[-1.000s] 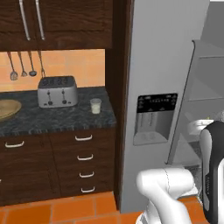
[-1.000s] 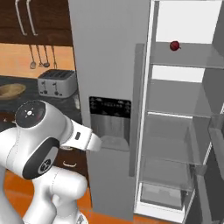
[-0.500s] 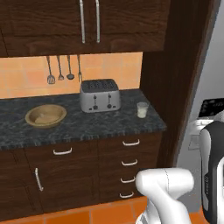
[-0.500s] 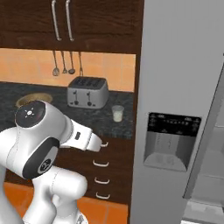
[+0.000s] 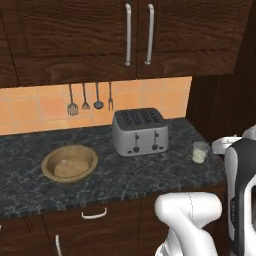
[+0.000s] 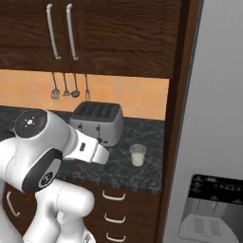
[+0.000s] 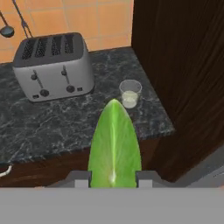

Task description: Grab a lemon wedge from the fridge and one ice cube from the ice bowl, and put them in the glass of lemonade.

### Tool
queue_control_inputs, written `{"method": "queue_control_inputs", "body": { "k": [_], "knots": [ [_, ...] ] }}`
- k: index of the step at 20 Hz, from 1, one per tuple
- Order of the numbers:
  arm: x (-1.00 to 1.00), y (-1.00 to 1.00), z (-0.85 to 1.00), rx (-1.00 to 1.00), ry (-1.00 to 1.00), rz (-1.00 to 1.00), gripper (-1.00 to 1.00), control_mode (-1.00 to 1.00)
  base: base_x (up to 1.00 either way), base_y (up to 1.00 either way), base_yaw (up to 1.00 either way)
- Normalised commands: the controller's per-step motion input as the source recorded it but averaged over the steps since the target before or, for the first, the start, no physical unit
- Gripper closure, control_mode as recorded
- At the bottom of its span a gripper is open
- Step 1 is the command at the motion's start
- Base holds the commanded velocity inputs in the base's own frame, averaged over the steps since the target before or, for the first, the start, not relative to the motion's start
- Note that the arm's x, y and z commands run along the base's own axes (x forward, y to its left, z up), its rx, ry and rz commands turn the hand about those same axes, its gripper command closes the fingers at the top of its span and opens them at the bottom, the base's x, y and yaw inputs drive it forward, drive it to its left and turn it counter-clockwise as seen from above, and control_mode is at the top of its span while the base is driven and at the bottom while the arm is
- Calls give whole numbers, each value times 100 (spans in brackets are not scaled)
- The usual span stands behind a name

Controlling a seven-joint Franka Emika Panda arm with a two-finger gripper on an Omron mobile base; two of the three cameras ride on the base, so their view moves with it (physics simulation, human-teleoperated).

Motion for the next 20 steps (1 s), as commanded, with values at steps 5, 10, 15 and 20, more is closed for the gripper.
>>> {"method": "queue_control_inputs", "body": {
  "k": [5, 10, 15, 20],
  "knots": [
    [0, 0, 0, 0, 0, 0, 100, 100, 46, -7, -13],
    [35, 0, -47, 0, 45, -21, 100, -100, 0, 0, 0],
    [68, -21, -76, 5, 25, -14, 100, -100, 0, 0, 0],
    [100, -31, -57, 0, 19, -4, 100, -100, 0, 0, 0]
  ]
}}
